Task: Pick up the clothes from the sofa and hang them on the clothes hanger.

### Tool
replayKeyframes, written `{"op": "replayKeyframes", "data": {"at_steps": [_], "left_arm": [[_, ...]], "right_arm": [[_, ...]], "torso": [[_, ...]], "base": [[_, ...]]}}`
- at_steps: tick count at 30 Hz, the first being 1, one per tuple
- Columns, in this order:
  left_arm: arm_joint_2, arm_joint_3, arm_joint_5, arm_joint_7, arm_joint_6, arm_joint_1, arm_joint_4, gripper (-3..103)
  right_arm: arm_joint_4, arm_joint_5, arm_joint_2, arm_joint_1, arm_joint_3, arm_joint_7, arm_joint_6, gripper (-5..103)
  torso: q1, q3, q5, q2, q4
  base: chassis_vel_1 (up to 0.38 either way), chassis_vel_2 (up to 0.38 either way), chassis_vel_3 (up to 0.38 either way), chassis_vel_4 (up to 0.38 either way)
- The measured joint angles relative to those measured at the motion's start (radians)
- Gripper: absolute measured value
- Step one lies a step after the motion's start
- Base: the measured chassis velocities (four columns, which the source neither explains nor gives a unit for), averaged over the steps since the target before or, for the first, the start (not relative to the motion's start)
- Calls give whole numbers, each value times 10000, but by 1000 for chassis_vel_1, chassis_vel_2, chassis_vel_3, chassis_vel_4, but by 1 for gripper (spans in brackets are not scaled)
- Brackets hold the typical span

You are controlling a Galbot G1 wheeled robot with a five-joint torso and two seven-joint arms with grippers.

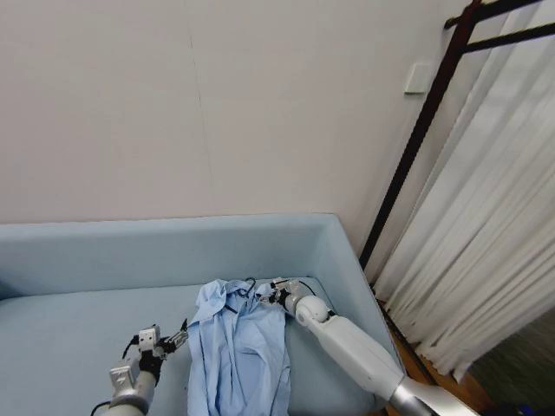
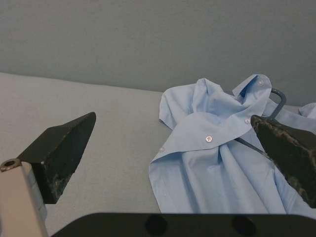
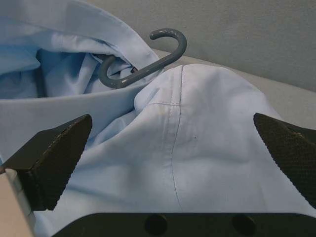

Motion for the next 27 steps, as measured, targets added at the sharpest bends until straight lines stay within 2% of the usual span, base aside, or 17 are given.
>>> {"op": "replayKeyframes", "data": {"at_steps": [4, 16, 21, 27], "left_arm": [[-123, 29, 24, 6, -16, 16, -117, 100], [-267, 287, 66, 207, -27, -140, -214, 100], [-264, 292, 119, 274, -118, -149, -207, 100], [-380, 290, 213, 290, -203, -80, -210, 100]], "right_arm": [[-22, -668, 208, -80, -157, 172, 85, 100], [174, -1609, 1046, -248, -774, 789, 117, 100], [308, -1658, 1106, -290, -806, 997, 116, 100], [653, -1642, 725, -134, -759, 870, 326, 100]], "torso": [[0, 0, 0, 0, 1], [0, 0, -1, 2, 2], [-1, -1, 0, 2, 3], [-1, 0, 0, 2, -1]], "base": [[0, 0, 0, 0], [0, 0, 0, 0], [0, 0, 0, 0], [0, 0, 0, 0]]}}
